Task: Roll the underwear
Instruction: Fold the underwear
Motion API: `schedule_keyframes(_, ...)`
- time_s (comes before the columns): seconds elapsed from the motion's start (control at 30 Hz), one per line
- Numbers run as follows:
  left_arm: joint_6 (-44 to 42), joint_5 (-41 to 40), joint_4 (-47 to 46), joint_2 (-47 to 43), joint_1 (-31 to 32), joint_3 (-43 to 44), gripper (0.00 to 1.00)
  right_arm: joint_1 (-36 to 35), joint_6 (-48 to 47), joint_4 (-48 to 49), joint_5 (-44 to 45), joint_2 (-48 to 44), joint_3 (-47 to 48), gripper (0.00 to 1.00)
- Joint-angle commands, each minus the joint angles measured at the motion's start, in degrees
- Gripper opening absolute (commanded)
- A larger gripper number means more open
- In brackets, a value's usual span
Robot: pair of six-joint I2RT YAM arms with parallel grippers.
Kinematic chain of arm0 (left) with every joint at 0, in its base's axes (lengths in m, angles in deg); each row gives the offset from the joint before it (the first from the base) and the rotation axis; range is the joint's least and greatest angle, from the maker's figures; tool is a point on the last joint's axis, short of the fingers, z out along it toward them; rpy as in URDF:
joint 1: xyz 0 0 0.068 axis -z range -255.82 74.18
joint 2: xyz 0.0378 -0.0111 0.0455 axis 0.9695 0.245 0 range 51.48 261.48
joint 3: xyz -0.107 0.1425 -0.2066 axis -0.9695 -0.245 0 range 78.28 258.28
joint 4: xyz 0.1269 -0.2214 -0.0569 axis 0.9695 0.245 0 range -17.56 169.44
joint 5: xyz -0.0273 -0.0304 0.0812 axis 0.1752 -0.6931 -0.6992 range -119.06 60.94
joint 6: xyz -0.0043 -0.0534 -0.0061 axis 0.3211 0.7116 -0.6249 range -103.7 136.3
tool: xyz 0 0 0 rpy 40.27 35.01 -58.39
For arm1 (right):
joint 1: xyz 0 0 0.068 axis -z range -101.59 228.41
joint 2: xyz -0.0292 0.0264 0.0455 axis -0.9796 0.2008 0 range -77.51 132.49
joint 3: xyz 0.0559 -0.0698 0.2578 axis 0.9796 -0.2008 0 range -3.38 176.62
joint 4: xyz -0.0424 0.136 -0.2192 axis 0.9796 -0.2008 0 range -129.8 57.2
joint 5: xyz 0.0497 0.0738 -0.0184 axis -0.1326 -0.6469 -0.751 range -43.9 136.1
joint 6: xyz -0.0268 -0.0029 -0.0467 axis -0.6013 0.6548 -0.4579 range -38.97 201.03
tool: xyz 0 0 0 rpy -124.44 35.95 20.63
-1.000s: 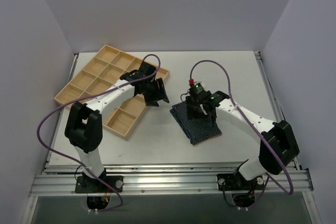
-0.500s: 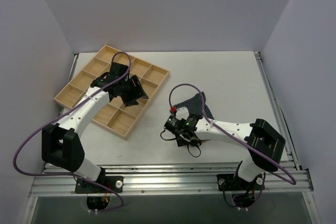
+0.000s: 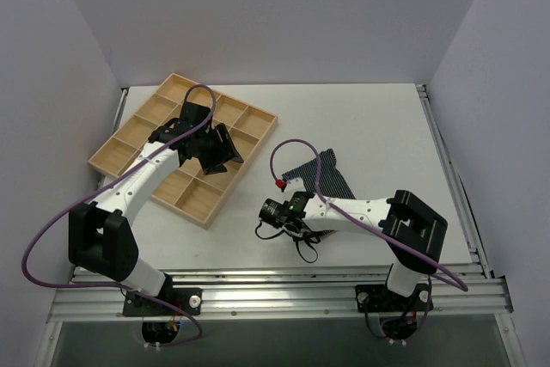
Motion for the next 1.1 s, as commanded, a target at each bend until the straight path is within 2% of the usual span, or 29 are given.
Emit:
schedule_keyframes(0.0, -0.9, 1.2, 0.3, -0.6, -0.3, 1.0, 0.66, -0.8, 2.3, -5.0, 3.7, -2.1, 2.2, 0.31)
schedule_keyframes(0.3, -1.2, 1.5, 0.1, 0.1, -0.3, 1.4, 0.65, -0.8, 1.1, -6.6, 7.5, 1.0, 2.1, 0.33)
schedule_keyframes(0.67, -1.9, 0.6, 1.5, -0.7, -0.4, 1.0, 0.65, -0.1, -0.4, -2.0, 7.5, 4.3, -1.3, 0.33)
schedule_keyframes(0.9, -2.0, 0.2, 1.5, -1.2, -0.5, 0.5, 0.65, 0.6, -0.3, -2.6, 9.0, 5.2, -2.1, 0.33)
schedule_keyframes(1.0, -1.9, 0.5, 1.6, -1.0, -0.4, 0.7, 0.65, 0.7, -0.3, -2.3, 9.0, 5.2, -2.5, 0.31)
schedule_keyframes(1.07, -1.9, 0.5, 1.4, -1.0, -0.5, 0.8, 0.65, 1.0, -1.2, -1.2, 8.8, 5.2, -2.9, 0.27)
